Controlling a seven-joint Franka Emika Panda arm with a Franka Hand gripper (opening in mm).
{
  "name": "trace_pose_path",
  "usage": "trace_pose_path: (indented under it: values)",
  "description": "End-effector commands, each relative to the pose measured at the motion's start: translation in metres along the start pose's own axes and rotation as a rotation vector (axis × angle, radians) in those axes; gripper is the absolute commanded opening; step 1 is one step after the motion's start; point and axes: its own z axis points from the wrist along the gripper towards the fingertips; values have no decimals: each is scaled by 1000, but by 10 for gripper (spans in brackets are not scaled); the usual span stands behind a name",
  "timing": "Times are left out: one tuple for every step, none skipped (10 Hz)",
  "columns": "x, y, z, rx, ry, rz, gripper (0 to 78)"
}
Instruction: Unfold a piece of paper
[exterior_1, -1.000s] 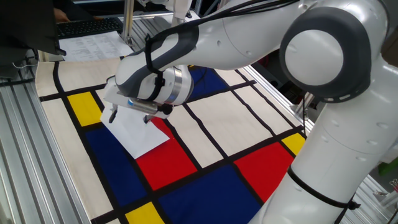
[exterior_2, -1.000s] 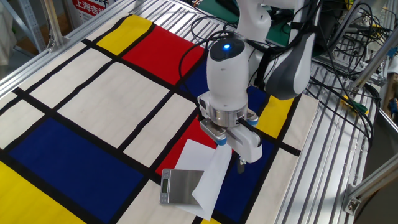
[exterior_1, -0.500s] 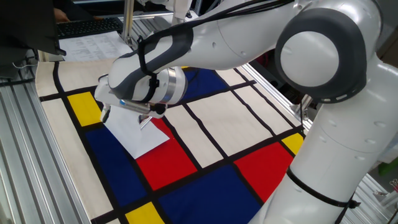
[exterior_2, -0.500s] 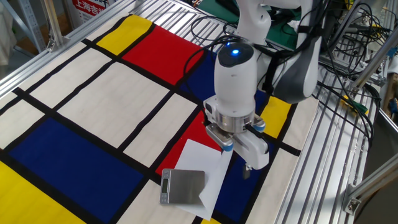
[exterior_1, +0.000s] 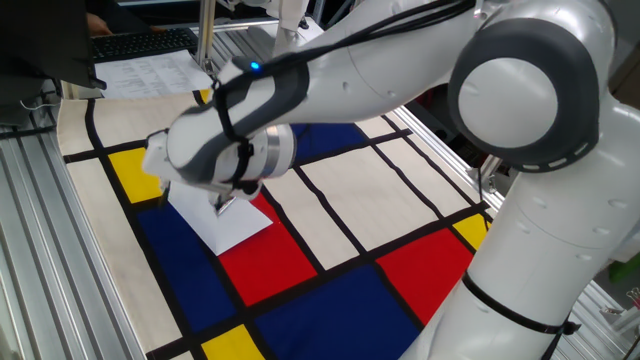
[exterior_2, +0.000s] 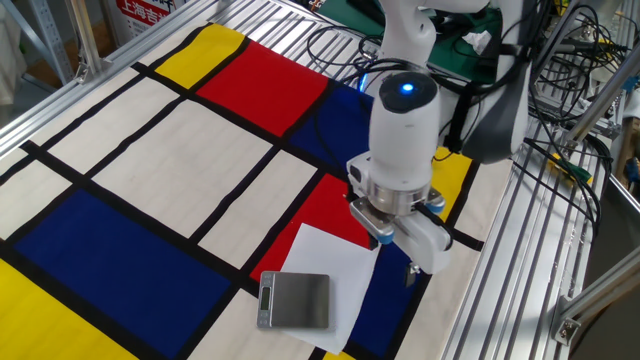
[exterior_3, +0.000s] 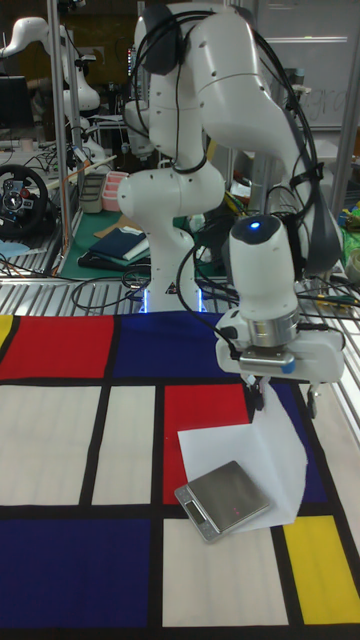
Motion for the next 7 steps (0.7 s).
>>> trace_pose_path:
  values:
    - [6, -6, 13, 25, -10, -11, 774]
    - [7, -6, 13, 7, 12, -3, 774]
    - [8, -6, 13, -10, 25, 6, 774]
    - [8, -6, 13, -30, 34, 21, 774]
    - [8, -6, 13, -32, 35, 24, 774]
    - [8, -6, 13, -30, 33, 32, 774]
    - [8, -6, 13, -30, 32, 36, 774]
